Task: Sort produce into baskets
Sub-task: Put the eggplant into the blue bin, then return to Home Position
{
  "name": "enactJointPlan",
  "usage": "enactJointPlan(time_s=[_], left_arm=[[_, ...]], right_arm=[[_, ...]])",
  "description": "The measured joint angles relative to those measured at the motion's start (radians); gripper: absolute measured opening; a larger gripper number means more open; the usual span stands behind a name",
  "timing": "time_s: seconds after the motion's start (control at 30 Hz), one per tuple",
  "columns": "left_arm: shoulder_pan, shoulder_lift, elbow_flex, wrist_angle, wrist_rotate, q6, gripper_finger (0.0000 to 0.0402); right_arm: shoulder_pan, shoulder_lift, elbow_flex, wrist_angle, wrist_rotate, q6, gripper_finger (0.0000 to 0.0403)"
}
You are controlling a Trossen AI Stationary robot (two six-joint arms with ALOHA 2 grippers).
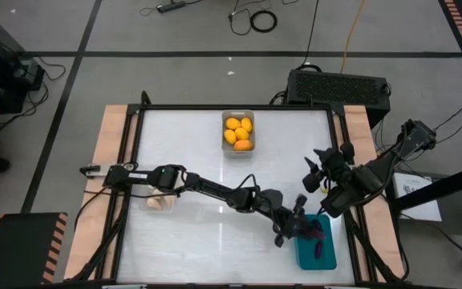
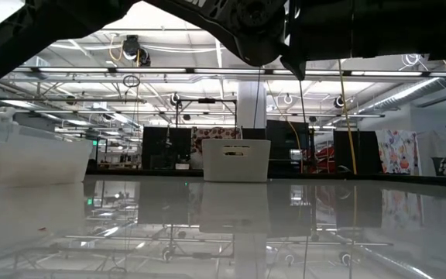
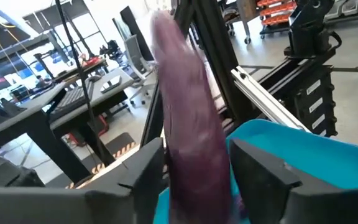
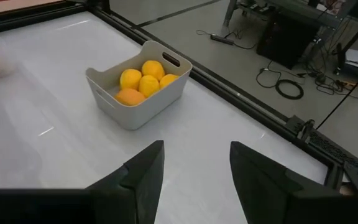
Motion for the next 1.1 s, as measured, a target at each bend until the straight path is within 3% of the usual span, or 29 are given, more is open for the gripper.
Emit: enactJointPlan(time_s=[0.27,0.43,0.6,0.87,1.1], left_arm=[[-0.004,0.0,0.0,-0.02,-0.002,0.015,0.025],[-0.003,-0.011,0.0,-0.076,-0.043,0.036,0.0267],[-0.003,-0.09,-0.001,-0.297,-0.08,0.122,0.0268],[0.016,-0.248,0.0,-0.73,-0.307,0.181,0.0267],[0.096,-0.369,-0.001,-1.111,-0.347,0.135,0.0267]], right_arm=[[-0.026,0.0,0.0,0.0,0.0,-0.004,0.0176],[-0.031,0.0,0.0,0.0,-0.001,-0.004,0.0176],[-0.031,0.0,0.0,0.0,-0.006,-0.004,0.0176],[-0.031,0.0,0.0,0.0,0.012,-0.032,0.0176],[-0.041,0.0,0.0,0.0,0.138,-0.067,0.0176]])
